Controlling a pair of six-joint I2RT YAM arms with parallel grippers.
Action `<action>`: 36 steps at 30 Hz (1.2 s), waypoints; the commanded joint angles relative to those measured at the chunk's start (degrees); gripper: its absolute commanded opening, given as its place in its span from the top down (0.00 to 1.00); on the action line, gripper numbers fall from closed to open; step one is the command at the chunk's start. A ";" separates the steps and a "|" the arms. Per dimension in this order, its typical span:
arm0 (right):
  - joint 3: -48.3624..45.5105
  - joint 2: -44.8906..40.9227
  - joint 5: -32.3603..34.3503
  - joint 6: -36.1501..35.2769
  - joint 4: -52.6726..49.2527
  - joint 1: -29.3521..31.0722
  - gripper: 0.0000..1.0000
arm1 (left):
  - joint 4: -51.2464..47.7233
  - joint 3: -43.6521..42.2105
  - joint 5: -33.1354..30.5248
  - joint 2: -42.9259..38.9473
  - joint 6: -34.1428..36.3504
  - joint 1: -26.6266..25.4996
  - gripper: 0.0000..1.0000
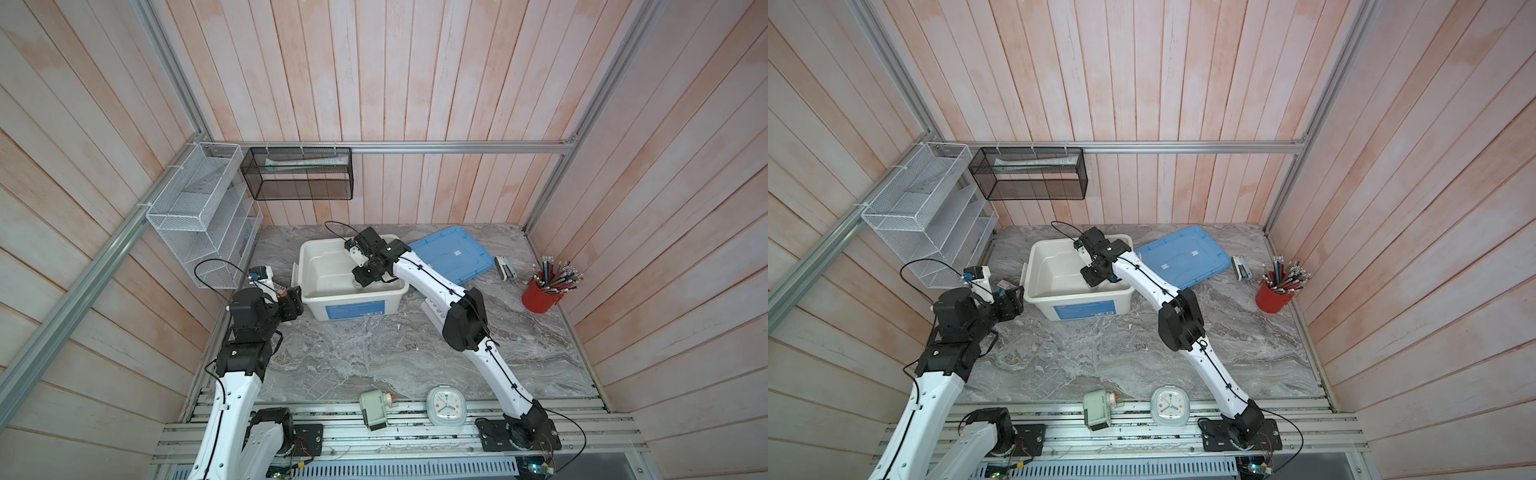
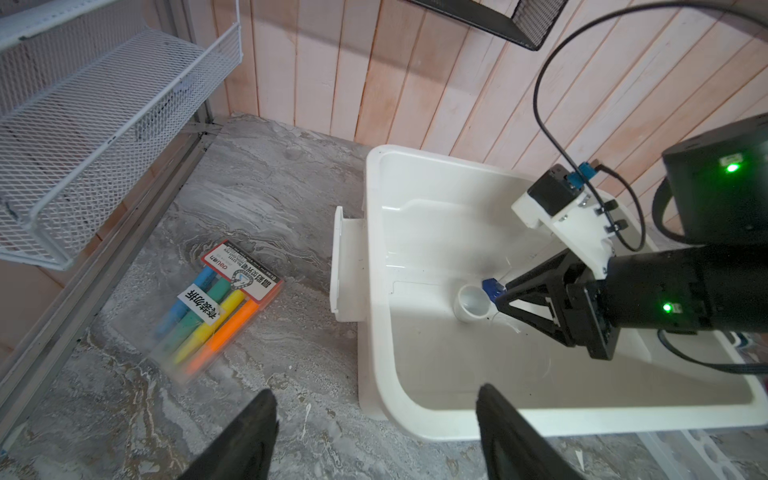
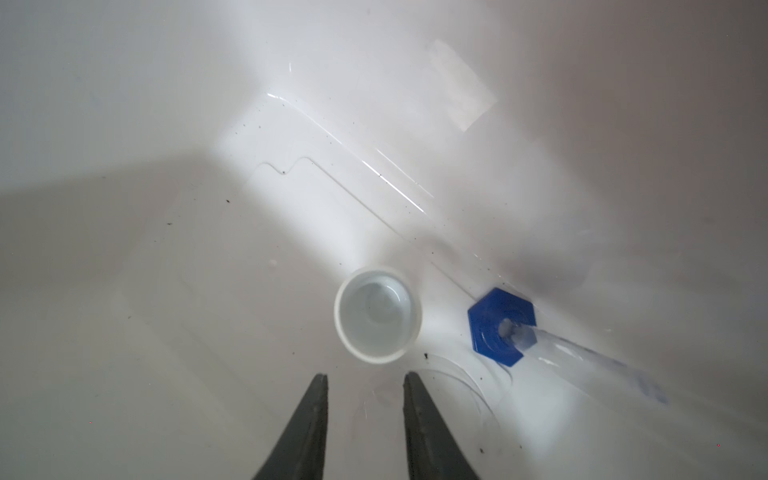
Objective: Organize the chemistry lab equipment
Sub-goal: 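Lower the white cup upright onto the bin floor and open the right gripper, then raise the right gripper from the bin while the left reaches toward another glass dish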
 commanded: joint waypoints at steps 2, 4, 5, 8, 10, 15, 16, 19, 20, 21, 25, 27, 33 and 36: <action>-0.57 -8.48 0.57 0.15 0.36 0.51 0.62 | -3.05 2.60 4.10 0.41 3.50 0.30 0.22; -1.34 -10.49 1.80 0.00 0.20 0.56 0.60 | -2.63 2.39 5.08 -0.31 3.42 0.24 0.21; -1.79 -11.56 2.51 -0.16 0.16 0.59 0.60 | -2.48 2.10 6.12 -0.55 3.34 0.25 0.21; -4.22 -14.92 3.96 -0.85 0.73 0.45 0.59 | -2.03 0.40 8.98 -0.72 3.80 -0.24 0.23; -6.10 -17.13 4.31 -1.36 0.94 0.21 0.59 | -3.81 0.00 11.24 -0.79 6.43 -2.77 0.27; -16.26 -25.56 4.62 -1.65 4.54 -0.45 0.59 | -14.51 5.62 3.59 -2.69 16.26 -7.51 0.28; -18.89 -27.59 4.56 -1.50 5.98 -0.65 0.59 | -16.70 6.89 3.78 -2.94 17.91 -7.51 0.28; -27.44 -33.97 2.67 -0.05 10.85 -1.78 0.59 | -19.55 9.75 6.63 -5.09 20.51 -6.51 0.28; -30.36 -36.21 1.84 0.48 12.24 -2.30 0.59 | -20.28 10.80 7.56 -5.60 21.98 -6.46 0.28; -33.33 -38.49 1.44 0.91 13.93 -2.70 0.59 | -21.45 11.79 7.33 -5.69 23.96 -6.52 0.28; -44.82 -47.58 0.85 2.28 21.00 -4.40 0.59 | -27.33 14.39 3.38 -3.54 32.38 -7.51 0.29; -48.89 -51.67 -0.35 3.26 23.31 -5.71 0.59 | -30.28 13.76 3.12 -2.73 35.82 -8.43 0.28; -58.81 -60.03 -3.11 5.77 27.12 -9.55 0.58 | -41.73 9.22 3.76 1.43 42.50 -12.14 0.26; -62.12 -62.31 -4.28 6.50 27.80 -10.91 0.58 | -42.17 7.88 5.08 2.87 42.04 -12.39 0.26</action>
